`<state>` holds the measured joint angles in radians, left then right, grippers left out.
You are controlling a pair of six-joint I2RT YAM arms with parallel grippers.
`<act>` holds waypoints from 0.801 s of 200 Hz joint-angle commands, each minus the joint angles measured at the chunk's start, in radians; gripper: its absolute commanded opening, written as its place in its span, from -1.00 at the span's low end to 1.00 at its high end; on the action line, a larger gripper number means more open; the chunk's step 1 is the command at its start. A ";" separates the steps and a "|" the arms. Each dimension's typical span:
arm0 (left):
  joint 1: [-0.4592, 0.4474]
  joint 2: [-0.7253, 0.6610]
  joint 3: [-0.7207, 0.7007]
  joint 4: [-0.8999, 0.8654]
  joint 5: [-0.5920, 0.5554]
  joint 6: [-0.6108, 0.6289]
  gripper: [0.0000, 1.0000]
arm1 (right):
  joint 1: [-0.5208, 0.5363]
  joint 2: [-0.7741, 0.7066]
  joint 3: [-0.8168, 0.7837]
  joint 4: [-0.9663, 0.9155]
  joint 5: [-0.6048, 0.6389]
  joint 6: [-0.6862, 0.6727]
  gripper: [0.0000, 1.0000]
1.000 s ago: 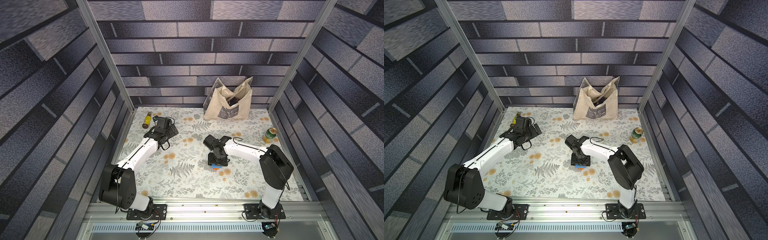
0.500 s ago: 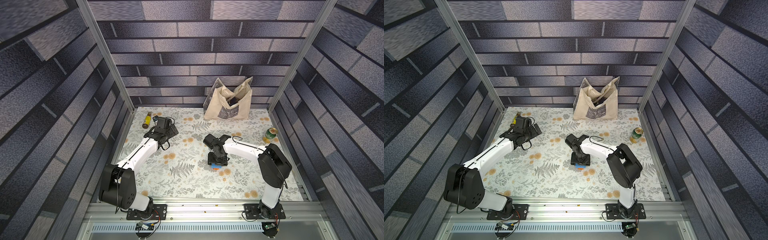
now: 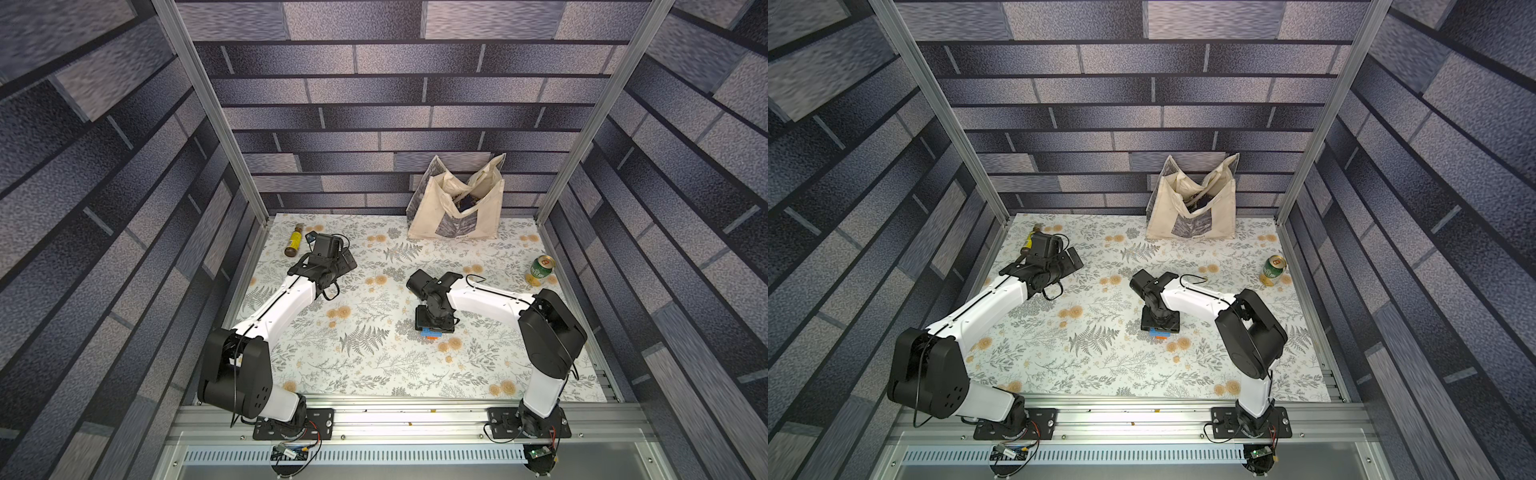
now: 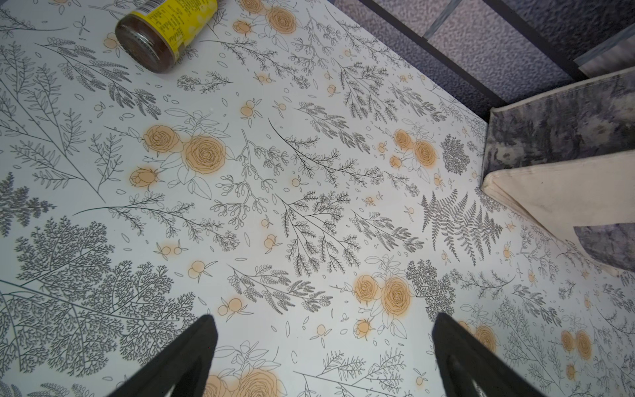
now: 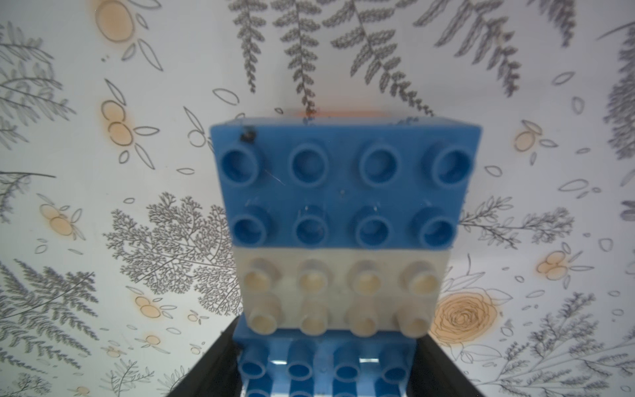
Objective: Assemble a rectangle with lego
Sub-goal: Assemble the lego brick with the lego brick.
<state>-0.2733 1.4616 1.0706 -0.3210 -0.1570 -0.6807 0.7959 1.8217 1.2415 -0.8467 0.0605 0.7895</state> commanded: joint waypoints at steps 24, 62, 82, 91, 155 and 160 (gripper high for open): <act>-0.001 0.007 0.029 -0.007 0.003 0.019 1.00 | 0.006 0.022 -0.035 -0.023 0.088 0.002 -1.00; 0.000 0.008 0.028 -0.002 0.004 0.018 1.00 | 0.006 0.021 -0.014 -0.034 0.086 -0.002 -0.97; 0.000 0.006 0.026 -0.002 0.007 0.018 1.00 | 0.006 0.020 -0.017 -0.028 0.086 -0.001 -0.96; 0.000 0.005 0.025 -0.004 0.007 0.018 1.00 | 0.006 0.021 -0.020 -0.026 0.084 0.001 -0.96; -0.001 -0.002 0.019 -0.007 0.006 0.017 1.00 | 0.005 0.007 -0.043 -0.010 0.087 0.005 -0.96; -0.002 -0.001 0.020 -0.007 0.005 0.016 1.00 | 0.004 0.005 -0.046 -0.009 0.089 0.007 -0.96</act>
<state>-0.2733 1.4616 1.0706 -0.3206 -0.1566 -0.6807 0.8028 1.8168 1.2400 -0.8474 0.0937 0.7887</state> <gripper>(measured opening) 0.999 0.682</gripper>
